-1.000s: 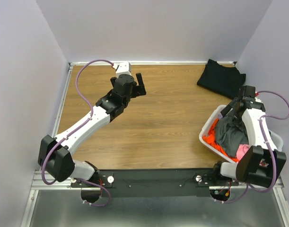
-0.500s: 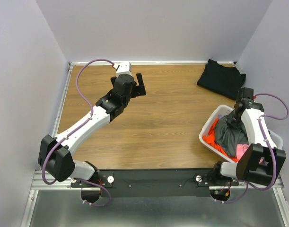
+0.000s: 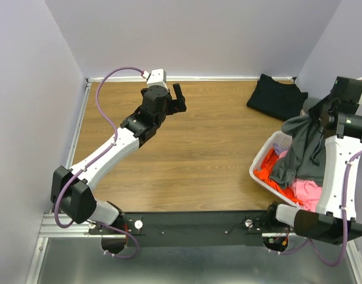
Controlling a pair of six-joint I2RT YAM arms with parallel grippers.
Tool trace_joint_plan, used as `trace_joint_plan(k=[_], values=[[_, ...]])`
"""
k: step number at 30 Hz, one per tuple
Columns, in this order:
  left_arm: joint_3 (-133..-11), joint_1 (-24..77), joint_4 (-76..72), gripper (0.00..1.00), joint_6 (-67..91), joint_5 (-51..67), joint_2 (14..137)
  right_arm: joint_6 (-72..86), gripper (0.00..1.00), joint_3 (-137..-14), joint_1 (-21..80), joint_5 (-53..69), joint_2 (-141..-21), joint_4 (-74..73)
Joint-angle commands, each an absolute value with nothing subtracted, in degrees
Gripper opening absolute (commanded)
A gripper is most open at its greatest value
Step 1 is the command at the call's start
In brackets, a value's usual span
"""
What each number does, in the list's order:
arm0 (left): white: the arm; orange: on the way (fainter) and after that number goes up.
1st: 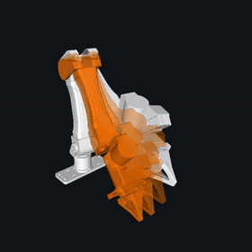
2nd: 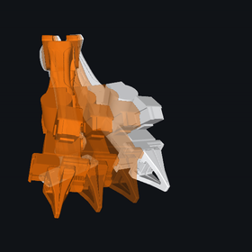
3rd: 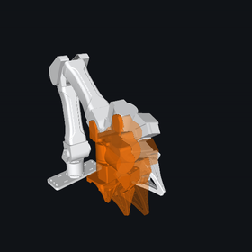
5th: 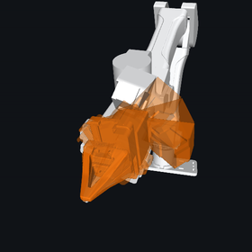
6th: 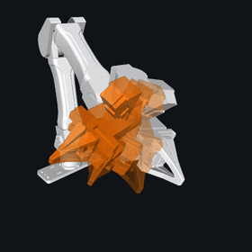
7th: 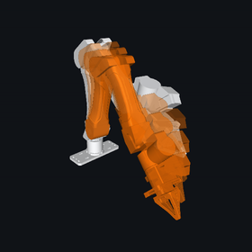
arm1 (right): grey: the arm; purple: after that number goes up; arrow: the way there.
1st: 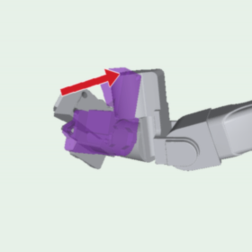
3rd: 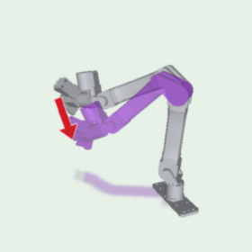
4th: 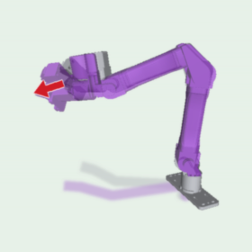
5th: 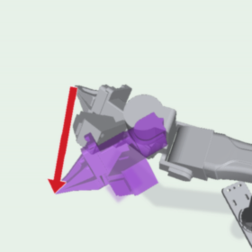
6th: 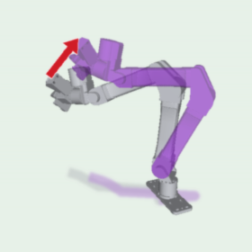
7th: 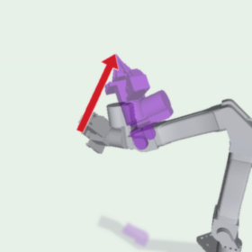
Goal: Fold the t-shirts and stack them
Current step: Grab the tshirt from the pile, then move the tshirt to the center of the board
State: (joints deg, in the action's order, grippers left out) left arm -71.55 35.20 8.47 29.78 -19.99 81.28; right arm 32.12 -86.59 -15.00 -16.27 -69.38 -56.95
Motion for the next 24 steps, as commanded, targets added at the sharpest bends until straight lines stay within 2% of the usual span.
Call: trace_joint_plan(k=[1, 2, 4, 6, 7, 16, 21, 24], values=[[-74.6, 34.5, 6.8, 0.98, 28.1, -17.6, 80.9, 34.6, 0.01, -90.9, -14.9, -4.6, -68.6, -49.2], [-74.6, 34.5, 6.4, 0.98, 27.9, -17.2, 80.7, 35.1, 0.01, -91.4, -14.6, -0.4, -69.3, -46.0], [-74.7, 33.8, 6.0, 0.98, 28.1, -16.9, 79.4, 35.7, 0.01, -95.0, -11.1, 0.6, -70.7, -43.6], [-74.7, 33.1, 5.9, 0.98, 28.3, -17.0, 78.2, 34.9, 0.01, -99.0, -6.4, -2.1, -72.7, -43.2], [-74.6, 32.4, 6.0, 0.98, 28.5, -17.7, 77.0, 34.2, 0.01, -103.4, -0.9, -4.7, -74.9, -43.2], [-73.4, 28.0, 9.8, 0.98, 29.5, -25.7, 67.3, 31.6, 0.01, -126.3, 27.2, -7.8, -92.5, -42.9], [-71.8, 25.9, 12.2, 0.98, 29.3, -30.8, 62.7, 32.0, 0.01, -140.9, 35.3, -5.1, -100.4, -42.5], [-71.0, 25.5, 13.3, 0.98, 28.7, -33.7, 60.0, 33.2, 0.01, -140.8, 35.6, -2.9, -100.6, -40.4]])
